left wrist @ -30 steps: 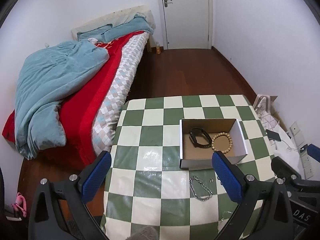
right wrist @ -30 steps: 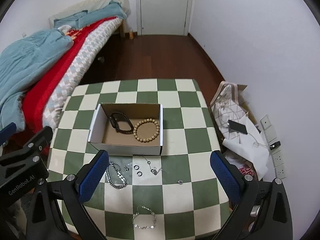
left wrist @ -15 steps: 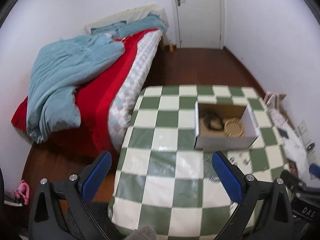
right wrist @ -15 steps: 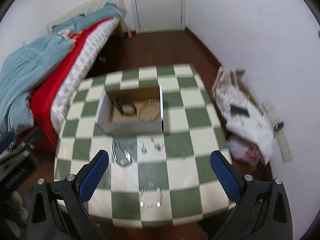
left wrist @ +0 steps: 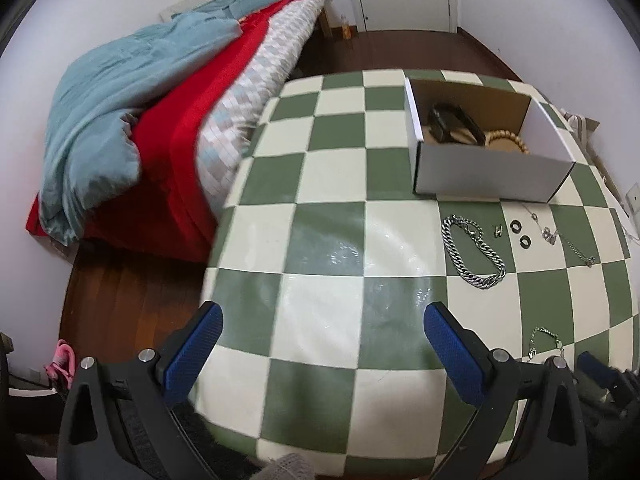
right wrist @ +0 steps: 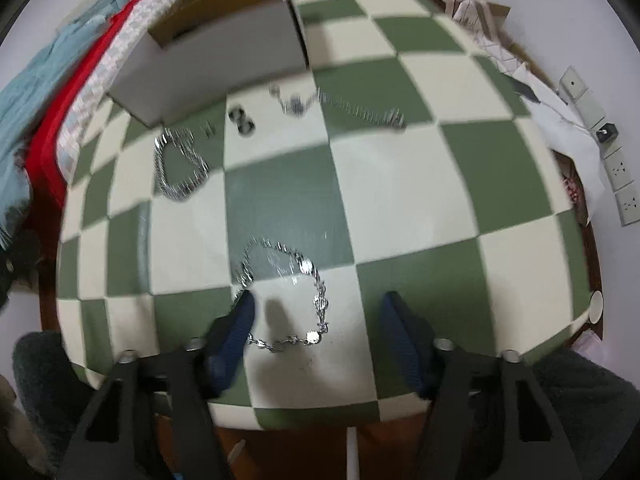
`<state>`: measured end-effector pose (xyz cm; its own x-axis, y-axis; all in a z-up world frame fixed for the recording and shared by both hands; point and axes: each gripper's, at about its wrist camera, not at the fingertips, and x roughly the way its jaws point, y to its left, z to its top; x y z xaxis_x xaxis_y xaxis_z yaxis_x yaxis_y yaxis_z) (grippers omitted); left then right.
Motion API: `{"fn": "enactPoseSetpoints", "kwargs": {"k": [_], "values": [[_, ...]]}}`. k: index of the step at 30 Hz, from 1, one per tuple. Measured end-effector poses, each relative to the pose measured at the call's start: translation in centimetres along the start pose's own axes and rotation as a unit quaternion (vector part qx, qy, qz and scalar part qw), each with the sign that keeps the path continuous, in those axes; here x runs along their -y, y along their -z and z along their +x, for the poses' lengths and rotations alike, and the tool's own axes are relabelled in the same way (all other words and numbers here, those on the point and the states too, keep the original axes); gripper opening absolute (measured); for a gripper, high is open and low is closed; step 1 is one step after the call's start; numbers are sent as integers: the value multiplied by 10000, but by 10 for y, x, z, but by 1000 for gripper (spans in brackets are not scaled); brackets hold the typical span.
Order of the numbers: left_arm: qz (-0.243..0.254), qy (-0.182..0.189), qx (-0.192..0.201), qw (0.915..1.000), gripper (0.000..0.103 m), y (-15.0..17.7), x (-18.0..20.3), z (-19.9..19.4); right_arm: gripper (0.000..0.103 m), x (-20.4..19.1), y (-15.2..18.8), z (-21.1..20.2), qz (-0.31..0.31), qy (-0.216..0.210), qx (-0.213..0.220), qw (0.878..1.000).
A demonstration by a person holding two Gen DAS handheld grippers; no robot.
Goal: Organize jewelry
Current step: 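Grasp the silver chain bracelet with the left tool while the right tool grasps the silver link bracelet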
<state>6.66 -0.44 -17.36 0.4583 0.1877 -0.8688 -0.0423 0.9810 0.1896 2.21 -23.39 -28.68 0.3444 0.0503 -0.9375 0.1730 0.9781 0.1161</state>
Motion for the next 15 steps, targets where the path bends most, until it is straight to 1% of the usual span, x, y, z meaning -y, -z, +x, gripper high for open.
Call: {"fn": "enactPoseSetpoints", "kwargs": {"k": [1,2,3,4,5,7,9,12,13,14,15], "values": [[-41,54,-67,10000,102,-2,2,6,45,-4,2,0,-154,169,91,9997],[-75,101,-117,9999,102,-4,4,9,25,-8,2,1,-264,336,138,9990],[-131,217,-192,9995,102,-7,6,16,14,-9,3,1,-367,510,217,9978],[-176,327,-262,9990,102,-9,9,22,6,-6,3,2,-362,503,274,9977],[-202,391,-321,9985,102,-12,12,27,6,-3,1,2,-304,470,283,9980],[-291,623,-504,9964,102,-21,19,42,6,9,-6,4,-182,586,319,9976],[-333,772,-627,9945,102,-28,26,55,5,26,-17,5,63,628,354,9974],[-310,896,-801,9923,102,-37,37,71,5,49,-31,6,370,625,337,9968],[-262,920,-819,9920,100,-40,43,76,6,57,-34,7,457,625,328,9965],[-196,888,-822,9925,95,-42,48,78,6,61,-39,4,487,633,319,9963],[-127,876,-826,9926,91,-43,52,80,6,64,-43,4,517,629,310,9962]]}}
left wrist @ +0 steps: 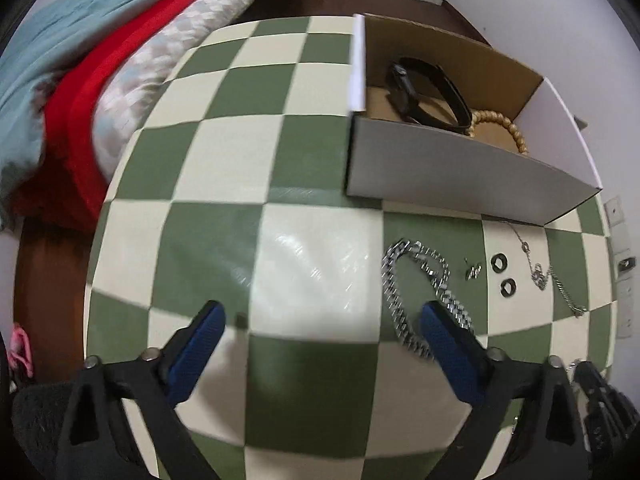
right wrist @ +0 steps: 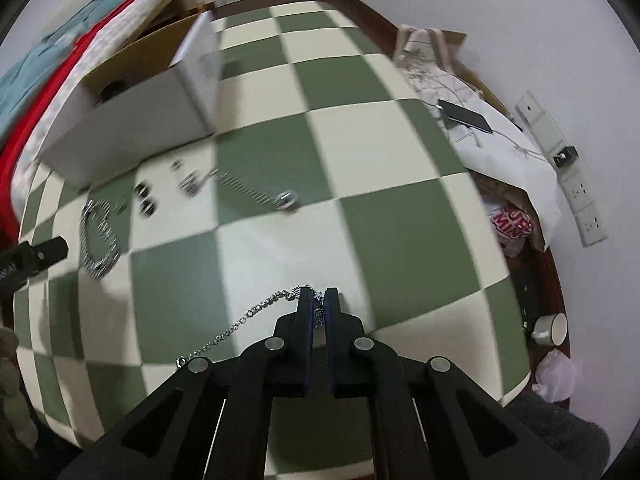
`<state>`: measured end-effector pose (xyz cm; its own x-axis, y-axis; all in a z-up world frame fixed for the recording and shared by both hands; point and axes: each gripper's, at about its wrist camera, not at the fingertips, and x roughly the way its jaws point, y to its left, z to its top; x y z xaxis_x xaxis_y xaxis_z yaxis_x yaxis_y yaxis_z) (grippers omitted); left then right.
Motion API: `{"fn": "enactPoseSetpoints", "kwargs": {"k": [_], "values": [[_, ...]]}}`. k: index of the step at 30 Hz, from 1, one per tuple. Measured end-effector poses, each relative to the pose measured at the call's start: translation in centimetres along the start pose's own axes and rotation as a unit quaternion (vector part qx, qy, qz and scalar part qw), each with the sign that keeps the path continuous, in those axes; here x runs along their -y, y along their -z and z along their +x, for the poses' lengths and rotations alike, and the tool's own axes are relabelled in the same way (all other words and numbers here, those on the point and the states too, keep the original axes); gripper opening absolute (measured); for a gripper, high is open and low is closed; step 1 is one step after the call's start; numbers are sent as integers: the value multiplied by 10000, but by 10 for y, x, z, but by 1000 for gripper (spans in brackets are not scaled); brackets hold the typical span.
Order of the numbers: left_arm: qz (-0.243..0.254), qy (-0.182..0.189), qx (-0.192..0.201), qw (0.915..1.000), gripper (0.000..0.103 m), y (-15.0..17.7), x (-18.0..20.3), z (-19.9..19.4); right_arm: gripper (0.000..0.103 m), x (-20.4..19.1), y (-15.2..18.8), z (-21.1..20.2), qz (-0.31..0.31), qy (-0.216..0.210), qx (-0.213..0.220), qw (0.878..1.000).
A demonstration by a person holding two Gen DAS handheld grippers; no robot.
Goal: Organize jewelry
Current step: 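Grasp the silver chain bracelet with the left tool while the right tool grasps the silver link bracelet, then carry both silver bracelets into the white box and open both tools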
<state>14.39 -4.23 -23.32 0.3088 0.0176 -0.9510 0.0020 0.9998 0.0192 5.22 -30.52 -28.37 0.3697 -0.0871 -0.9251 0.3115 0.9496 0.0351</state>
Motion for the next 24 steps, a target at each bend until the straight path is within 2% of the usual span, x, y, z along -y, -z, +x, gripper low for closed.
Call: {"fn": "enactPoseSetpoints", "kwargs": {"k": [2,3,6,8,10,16,24], "values": [[188,-110,-41,9998,79,-1,10,6,6,2,-4,1,-4,19,-8,10000],[271,-148,-32,9995,78,0,14,8,6,1,-6,1,-9,14,-12,10000],[365,-53,188,9991,63,3,19,4,6,4,-7,1,-46,20,-1,10000],[423,184,261,9986,20,5,23,0,6,4,-7,2,-37,-19,1,10000],[566,148,250,9980,6,6,29,-2,6,3,-6,1,-43,-53,4,10000],[507,237,239,9981,6,15,25,-10,6,2,-4,-8,43,-299,121,9995],[435,469,515,9966,6,27,2,-45,6,-2,-10,-42,70,-765,389,9963]]}}
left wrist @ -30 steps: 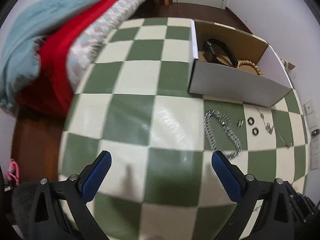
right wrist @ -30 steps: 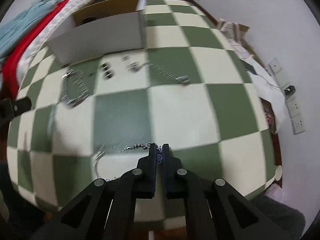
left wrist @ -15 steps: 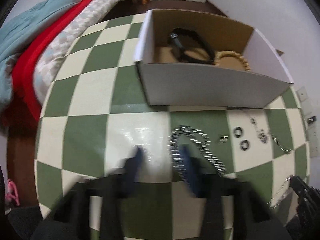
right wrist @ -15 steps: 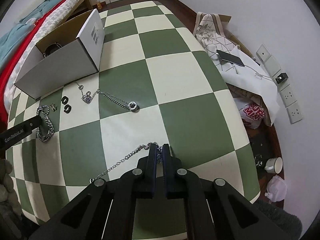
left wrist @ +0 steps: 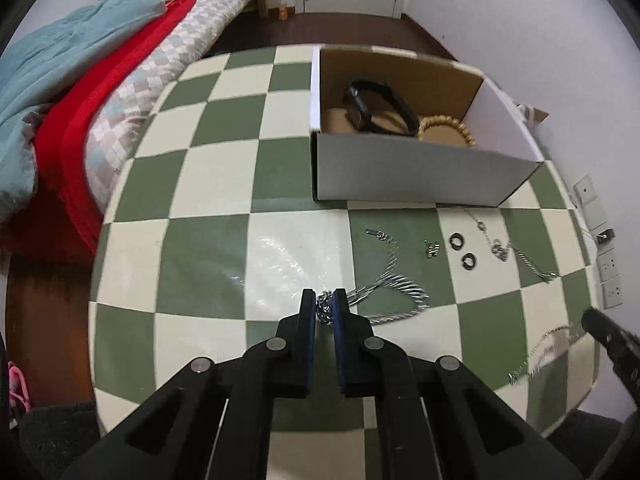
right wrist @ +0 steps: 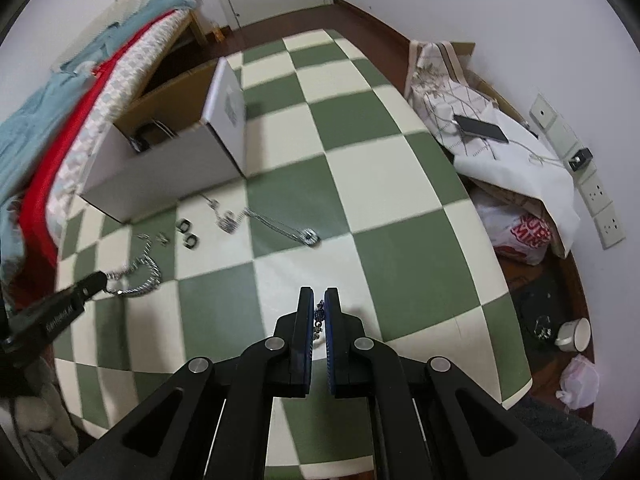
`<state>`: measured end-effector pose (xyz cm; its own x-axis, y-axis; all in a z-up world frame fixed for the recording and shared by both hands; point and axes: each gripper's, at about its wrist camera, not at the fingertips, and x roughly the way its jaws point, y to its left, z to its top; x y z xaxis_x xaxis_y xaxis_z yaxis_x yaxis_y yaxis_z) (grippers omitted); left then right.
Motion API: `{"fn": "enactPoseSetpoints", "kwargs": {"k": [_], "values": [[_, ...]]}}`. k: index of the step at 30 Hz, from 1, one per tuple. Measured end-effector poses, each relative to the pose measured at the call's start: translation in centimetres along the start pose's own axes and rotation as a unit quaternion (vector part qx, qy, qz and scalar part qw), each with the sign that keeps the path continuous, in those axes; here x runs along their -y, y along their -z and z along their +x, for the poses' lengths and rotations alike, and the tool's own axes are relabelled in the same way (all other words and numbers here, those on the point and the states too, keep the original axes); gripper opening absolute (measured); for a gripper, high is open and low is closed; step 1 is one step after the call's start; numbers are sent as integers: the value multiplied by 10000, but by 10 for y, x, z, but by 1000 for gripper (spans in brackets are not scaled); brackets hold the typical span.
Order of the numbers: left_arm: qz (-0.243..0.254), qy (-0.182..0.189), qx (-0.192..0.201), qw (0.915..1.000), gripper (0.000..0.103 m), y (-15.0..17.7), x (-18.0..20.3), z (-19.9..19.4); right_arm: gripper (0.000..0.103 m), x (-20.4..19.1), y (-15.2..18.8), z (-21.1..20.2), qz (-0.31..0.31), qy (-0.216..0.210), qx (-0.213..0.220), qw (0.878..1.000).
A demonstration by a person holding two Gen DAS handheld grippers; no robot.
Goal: Organize jewelry
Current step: 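Carry both silver bracelets into the white box and open both tools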
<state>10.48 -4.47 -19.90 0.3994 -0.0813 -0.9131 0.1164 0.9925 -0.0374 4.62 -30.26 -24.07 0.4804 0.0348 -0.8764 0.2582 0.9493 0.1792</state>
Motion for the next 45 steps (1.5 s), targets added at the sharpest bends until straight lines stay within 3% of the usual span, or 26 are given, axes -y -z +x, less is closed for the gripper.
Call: {"fn": "enactPoseSetpoints", "kwargs": {"k": [10,19,22,26,34,45], "values": [[236,305,537,9978,6,-15,0,-58,5,-28,-26,-42,-282,-477,289,9980],[300,634,923,9933,6,-66,-3,-101,5,-66,-73,-79,-702,-731,662,9926],[278,843,928,9917,5,-90,-4,-107,5,-81,-94,-89,-833,-770,824,9901],[380,857,1005,9905,5,-121,-1,-107,5,-99,-121,-92,-949,-815,935,9877],[449,961,529,9929,5,-163,5,-64,5,-123,-159,-59,-1087,-750,706,9887],[419,895,-447,9941,6,-161,7,18,5,-113,-186,15,-922,-627,66,9937]]}}
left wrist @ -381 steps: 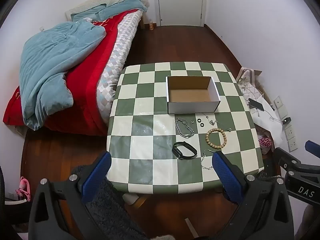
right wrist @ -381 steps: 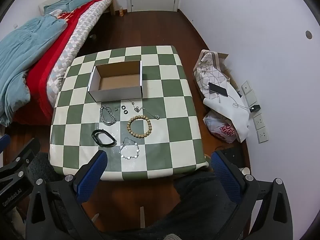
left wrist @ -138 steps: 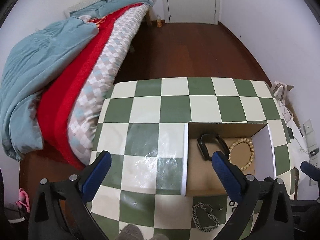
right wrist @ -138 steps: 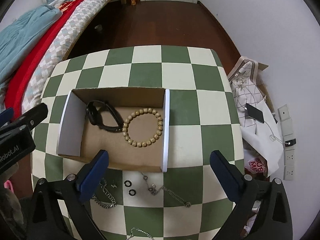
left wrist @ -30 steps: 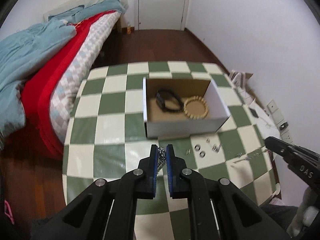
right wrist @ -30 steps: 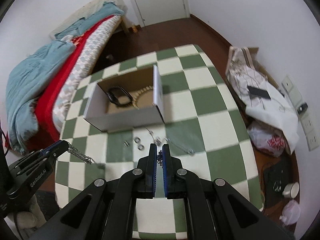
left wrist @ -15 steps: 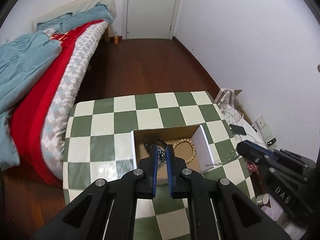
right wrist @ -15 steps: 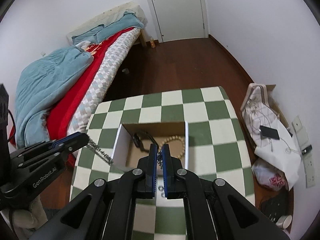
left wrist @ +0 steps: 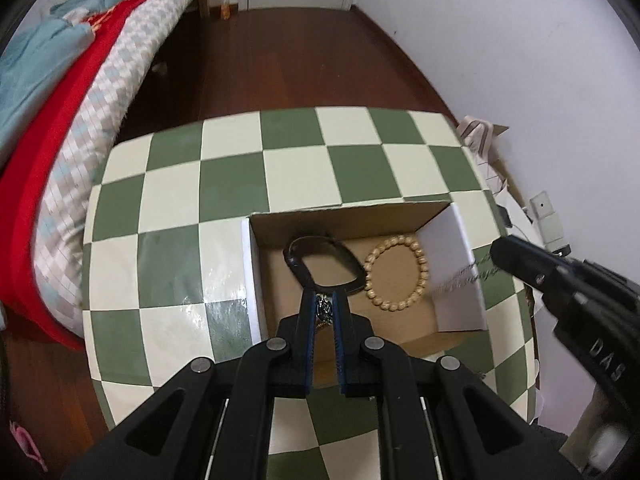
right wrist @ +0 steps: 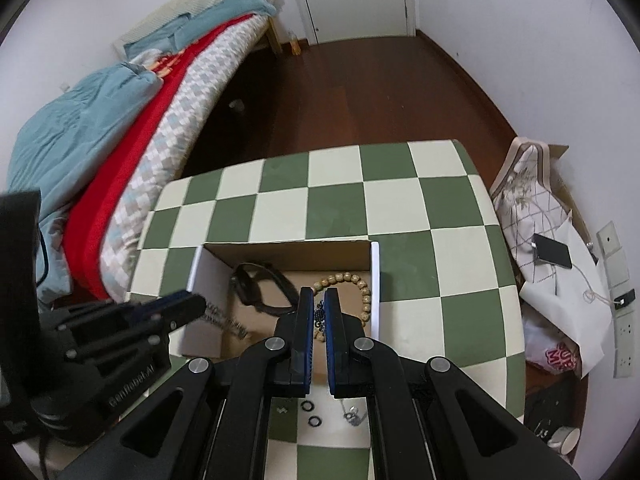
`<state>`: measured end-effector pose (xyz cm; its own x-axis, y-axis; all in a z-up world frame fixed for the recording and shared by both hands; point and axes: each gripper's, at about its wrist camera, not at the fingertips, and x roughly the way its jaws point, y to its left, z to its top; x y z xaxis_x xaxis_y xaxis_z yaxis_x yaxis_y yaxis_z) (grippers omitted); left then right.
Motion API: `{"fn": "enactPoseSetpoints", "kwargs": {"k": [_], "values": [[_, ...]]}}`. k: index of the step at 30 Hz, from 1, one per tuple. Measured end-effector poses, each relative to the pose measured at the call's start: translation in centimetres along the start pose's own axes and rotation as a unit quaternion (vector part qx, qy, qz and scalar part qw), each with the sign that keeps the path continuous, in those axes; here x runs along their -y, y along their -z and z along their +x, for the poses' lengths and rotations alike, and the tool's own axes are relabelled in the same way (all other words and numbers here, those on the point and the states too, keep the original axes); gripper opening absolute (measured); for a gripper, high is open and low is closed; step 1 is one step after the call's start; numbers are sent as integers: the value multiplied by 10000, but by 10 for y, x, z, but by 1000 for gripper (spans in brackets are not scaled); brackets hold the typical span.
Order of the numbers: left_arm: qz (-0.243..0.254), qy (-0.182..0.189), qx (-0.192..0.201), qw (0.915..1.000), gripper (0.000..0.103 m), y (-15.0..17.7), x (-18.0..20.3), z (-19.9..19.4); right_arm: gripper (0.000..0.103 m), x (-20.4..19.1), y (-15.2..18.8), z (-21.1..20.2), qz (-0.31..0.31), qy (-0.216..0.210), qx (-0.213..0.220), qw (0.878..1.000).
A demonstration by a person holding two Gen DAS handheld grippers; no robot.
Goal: Organize jewelry
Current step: 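Carry both silver bracelets into the white box and open both tools, then lift both tools out of the box and move toward the remaining jewelry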
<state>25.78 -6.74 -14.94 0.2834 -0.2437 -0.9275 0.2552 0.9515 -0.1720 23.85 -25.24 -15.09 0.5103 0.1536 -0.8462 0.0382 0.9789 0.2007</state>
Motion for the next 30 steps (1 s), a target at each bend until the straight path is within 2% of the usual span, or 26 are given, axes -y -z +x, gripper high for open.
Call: {"fn": "enactPoseSetpoints", "kwargs": {"k": [7,9,10,11,12,13,14,15,16,17,18,19,20,22,26,30], "values": [[-311,-47,181,9993,10,-12,-8,-9,6,9,-15,23,256,-101,-358,9990],[-375,-124,273,9988,18,-16,-11,-14,6,11,-17,25,304,-48,-417,9987],[-384,-209,327,9985,33,-17,-12,-16,6,12,-18,27,317,-22,-483,9983],[-385,-318,397,9980,59,-18,-14,-19,9,13,-18,29,350,-8,-566,9978],[-408,-483,486,9968,72,-17,-15,-23,12,14,-18,30,362,17,-627,9974],[-423,-570,567,9959,81,-17,-17,-25,25,15,-17,31,350,34,-667,9972],[-427,-663,652,9948,82,-16,-19,-28,42,15,-16,30,337,55,-677,9971],[-421,-788,687,9936,83,-14,-21,-30,48,15,-15,29,319,102,-667,9972],[-403,-958,685,9922,90,-13,-22,-31,53,14,-12,27,253,207,-648,9974],[-374,-1131,688,9905,98,-11,-23,-31,53,13,-9,26,164,305,-634,9974],[-352,-1238,707,9892,101,-9,-25,-32,54,12,-8,25,117,352,-636,9973],[-326,-1385,745,9870,102,-6,-26,-33,59,10,-4,25,24,447,-660,9968],[-319,-1467,761,9857,102,-2,-28,-33,72,8,-1,25,-57,534,-680,9962],[-316,-1577,801,9837,102,6,-29,-34,90,4,6,24,-194,705,-669,9951],[-359,-1657,856,9818,103,19,-30,-35,100,-1,22,22,-342,926,-674,9928],[-367,-1682,931,9807,103,31,-29,-40,102,-4,35,17,-394,1072,-610,9916]]}}
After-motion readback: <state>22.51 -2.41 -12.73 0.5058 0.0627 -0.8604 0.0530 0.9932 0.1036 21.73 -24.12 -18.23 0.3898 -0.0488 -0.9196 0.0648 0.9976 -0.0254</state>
